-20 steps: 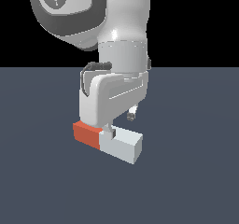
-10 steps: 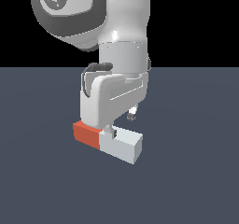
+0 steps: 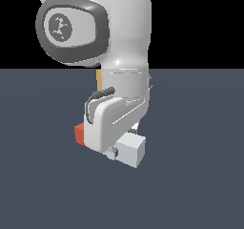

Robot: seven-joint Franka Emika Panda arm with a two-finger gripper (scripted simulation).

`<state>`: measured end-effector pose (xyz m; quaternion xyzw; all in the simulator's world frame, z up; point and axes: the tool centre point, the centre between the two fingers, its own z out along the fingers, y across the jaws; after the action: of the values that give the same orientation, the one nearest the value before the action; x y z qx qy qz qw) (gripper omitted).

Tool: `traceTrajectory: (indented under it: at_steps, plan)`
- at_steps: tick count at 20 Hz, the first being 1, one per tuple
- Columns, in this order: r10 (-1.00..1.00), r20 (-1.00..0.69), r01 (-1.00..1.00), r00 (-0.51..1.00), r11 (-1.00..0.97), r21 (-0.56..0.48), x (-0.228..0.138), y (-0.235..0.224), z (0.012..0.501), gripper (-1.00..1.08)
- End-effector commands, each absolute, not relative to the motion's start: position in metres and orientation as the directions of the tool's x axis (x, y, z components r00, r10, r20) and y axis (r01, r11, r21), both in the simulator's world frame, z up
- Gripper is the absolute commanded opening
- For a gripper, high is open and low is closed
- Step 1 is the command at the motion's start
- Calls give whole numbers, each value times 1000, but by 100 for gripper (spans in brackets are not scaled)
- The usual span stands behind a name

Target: Insert the peg into the horizontal hole in a box.

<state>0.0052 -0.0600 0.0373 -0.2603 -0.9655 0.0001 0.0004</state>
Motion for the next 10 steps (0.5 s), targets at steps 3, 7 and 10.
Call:
traceTrajectory:
  at_steps: [3,7,10]
  plan:
    - [503,0,503,-864,864,0,6,-60,25,100]
    - [503,0,503,-864,864,0,6,-60,24,-100]
    - [503,0,503,-864,864,0,6,-60,24,-100]
